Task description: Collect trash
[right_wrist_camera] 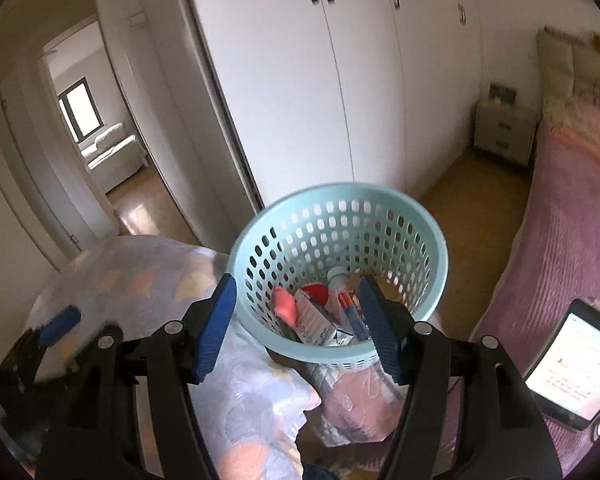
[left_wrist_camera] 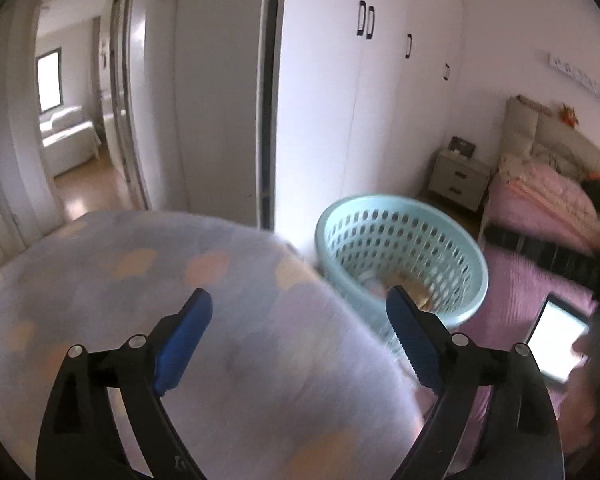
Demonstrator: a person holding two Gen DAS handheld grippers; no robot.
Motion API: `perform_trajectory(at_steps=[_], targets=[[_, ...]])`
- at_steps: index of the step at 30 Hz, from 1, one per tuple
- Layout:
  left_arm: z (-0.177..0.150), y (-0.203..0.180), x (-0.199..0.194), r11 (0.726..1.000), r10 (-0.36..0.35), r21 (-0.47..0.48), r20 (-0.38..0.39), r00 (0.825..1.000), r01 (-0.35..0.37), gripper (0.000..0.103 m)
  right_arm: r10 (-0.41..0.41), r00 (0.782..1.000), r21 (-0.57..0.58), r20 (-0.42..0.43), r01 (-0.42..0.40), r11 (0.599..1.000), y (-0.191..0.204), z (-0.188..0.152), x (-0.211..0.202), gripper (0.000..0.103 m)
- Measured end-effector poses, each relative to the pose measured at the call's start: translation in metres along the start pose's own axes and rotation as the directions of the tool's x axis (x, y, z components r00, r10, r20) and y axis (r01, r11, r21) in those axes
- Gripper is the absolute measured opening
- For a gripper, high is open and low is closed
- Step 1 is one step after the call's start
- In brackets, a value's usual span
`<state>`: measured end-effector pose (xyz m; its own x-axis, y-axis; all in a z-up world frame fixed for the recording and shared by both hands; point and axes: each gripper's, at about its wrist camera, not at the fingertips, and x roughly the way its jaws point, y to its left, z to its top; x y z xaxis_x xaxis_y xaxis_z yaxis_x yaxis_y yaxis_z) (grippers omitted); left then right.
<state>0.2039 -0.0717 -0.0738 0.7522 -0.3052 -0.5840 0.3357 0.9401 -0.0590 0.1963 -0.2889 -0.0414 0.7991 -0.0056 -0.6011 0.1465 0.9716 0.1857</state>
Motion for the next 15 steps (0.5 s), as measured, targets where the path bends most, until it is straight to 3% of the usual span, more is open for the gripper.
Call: perform_trajectory(at_steps=[3, 6, 10, 15], targets=[[-0.015, 0.013, -0.012, 0.998, 0.030, -0.051, 0.021, 0.999, -0.028, 0.086, -0.030, 0.998, -0.032, 0.048, 0.032, 0.999, 0.010, -0.007, -0.014, 0.061], [-0.026, 0.018, -0.024, 0.989, 0.147, -0.041, 0.091, 0.985, -0.144, 0.087, -0.048, 0.994, -0.058, 0.099, 0.054, 0.997, 0.016, -0.017, -0.029, 0.061], [-0.040, 0.026, -0.028, 0.988, 0.146, -0.064, 0.121, 0.982, -0.139, 0.088, -0.067, 0.985, -0.064, 0.157, 0.077, 0.995, 0.020, -0.029, -0.046, 0.061], [-0.040, 0.033, -0.022, 0.989, 0.128, -0.081, 0.082, 0.988, -0.121, 0.088, -0.090, 0.976, -0.061, 0.198, 0.104, 0.993, 0.021, -0.038, -0.060, 0.061]])
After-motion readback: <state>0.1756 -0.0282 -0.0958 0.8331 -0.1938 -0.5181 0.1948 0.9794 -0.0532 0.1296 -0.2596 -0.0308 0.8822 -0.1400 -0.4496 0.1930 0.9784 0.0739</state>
